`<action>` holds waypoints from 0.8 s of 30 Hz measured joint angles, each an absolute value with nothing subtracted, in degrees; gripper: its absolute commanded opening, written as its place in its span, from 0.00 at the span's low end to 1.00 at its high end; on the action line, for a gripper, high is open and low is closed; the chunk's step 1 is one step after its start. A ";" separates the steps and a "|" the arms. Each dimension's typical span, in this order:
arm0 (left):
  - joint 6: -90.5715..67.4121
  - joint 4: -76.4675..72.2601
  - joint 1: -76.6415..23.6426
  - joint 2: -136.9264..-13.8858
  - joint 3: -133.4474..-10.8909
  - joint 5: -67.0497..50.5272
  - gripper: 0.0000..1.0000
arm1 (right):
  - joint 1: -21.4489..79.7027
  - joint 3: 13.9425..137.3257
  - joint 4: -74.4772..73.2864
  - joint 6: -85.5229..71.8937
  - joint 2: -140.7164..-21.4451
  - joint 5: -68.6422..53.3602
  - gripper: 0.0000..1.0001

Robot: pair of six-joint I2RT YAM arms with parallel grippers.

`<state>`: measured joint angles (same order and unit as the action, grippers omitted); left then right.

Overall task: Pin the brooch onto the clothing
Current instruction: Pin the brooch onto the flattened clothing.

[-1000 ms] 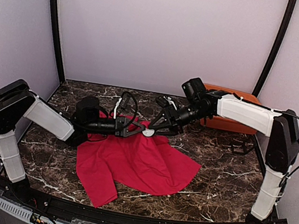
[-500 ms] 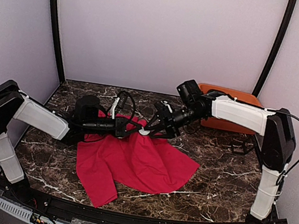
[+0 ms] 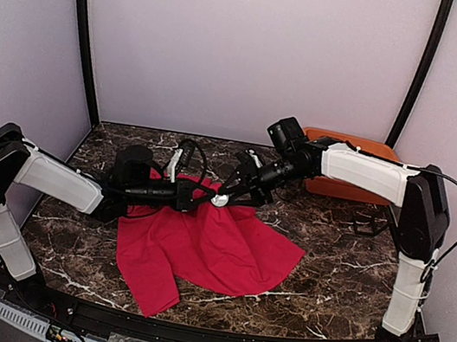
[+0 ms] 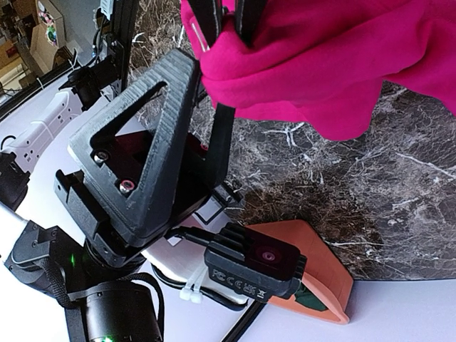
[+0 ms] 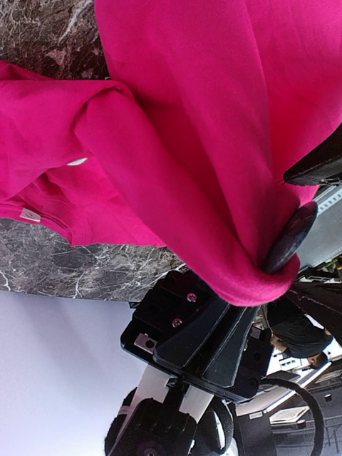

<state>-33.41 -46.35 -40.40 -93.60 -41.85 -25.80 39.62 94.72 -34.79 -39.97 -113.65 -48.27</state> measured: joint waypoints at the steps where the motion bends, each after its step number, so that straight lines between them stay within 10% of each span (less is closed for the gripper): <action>1: -33.28 -46.24 -40.40 -93.56 -41.85 -25.61 0.01 | 39.86 95.02 -34.79 -39.99 -113.80 -48.03 0.44; 24: -32.12 -43.51 -40.66 -92.14 -41.41 -23.46 0.01 | 41.69 97.86 -37.80 -39.79 -115.85 -45.28 0.19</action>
